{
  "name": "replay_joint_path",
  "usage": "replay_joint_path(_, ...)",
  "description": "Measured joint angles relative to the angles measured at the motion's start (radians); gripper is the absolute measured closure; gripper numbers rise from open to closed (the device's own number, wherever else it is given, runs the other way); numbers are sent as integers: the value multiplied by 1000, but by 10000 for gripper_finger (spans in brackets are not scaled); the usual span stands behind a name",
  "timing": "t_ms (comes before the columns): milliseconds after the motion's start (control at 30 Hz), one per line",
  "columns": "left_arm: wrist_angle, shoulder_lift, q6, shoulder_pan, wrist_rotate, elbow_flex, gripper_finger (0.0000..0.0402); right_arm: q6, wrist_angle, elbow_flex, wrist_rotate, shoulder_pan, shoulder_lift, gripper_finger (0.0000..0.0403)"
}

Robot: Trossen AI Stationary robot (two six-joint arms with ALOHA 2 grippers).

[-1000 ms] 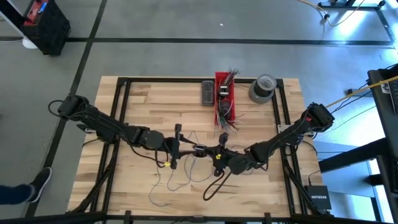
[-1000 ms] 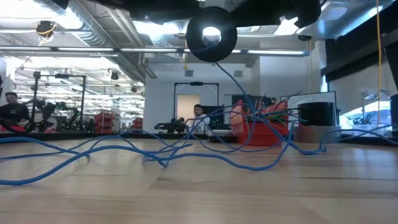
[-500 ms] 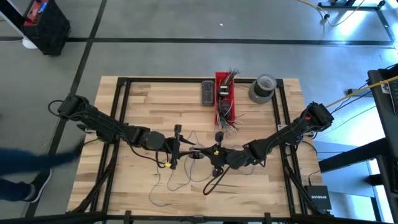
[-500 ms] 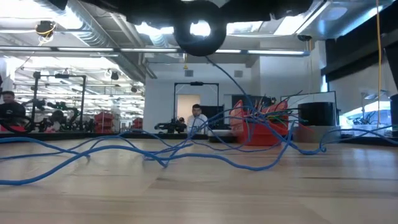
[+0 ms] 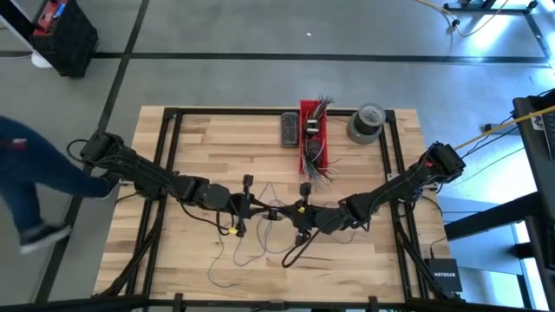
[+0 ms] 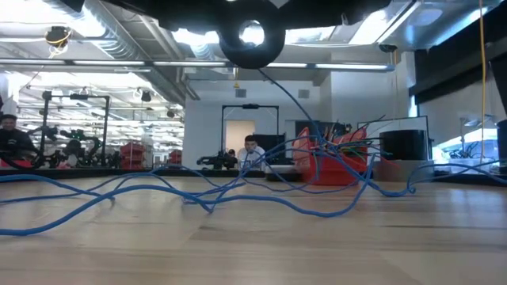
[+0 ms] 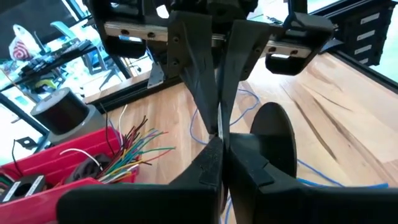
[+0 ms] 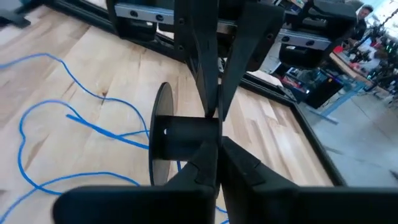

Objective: Coil cords
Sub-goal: Coil the blue wire into the black spool

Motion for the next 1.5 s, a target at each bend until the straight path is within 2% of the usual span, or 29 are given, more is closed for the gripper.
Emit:
replay_joint_path(67, 2, 0, -4, 1, -3, 0, 394, 8, -26, 5, 11, 1, -6, 371)
replay_joint_path(200, 6, -22, -17, -2, -41, 0, 397, 53, -323, 103, 146, 46, -69, 329)
replay_joint_path(267, 9, -43, -29, -14, -111, 0, 396, 123, -508, 165, 213, 83, -99, 308)
replay_joint_path(333, 9, -63, -37, -31, -204, 0, 398, 215, -678, 214, 229, 119, -114, 292)
replay_joint_path(433, 52, -82, -57, -49, -314, 0, 398, 393, -785, 227, 236, 153, -117, 279)
replay_joint_path(600, 246, -70, -73, -41, -342, 0, 399, 542, -704, 102, 369, 154, -53, 282)
replay_joint_path(667, 294, -61, -65, -24, -340, 0, 399, 549, -601, 52, 425, 134, -18, 287)
replay_joint_path(767, 325, -49, -77, 14, -341, 0, 400, 546, -434, 11, 429, 112, 26, 292)
replay_joint_path(933, 312, -41, -118, 54, -340, -7, 400, 540, -331, 7, 395, 84, 55, 292)
replay_joint_path(1067, 310, -39, -118, 48, -339, -9, 399, 545, -308, 6, 381, 85, 56, 292)
replay_joint_path(1233, 306, -39, -117, 38, -338, -9, 400, 601, -246, 8, 310, 63, 65, 292)
replay_joint_path(1367, 308, -39, -115, 33, -338, -10, 400, 600, -258, 7, 291, 38, 91, 292)
replay_joint_path(1500, 301, -56, -84, 3, -340, -11, 400, 596, -384, 6, 177, 49, 77, 292)
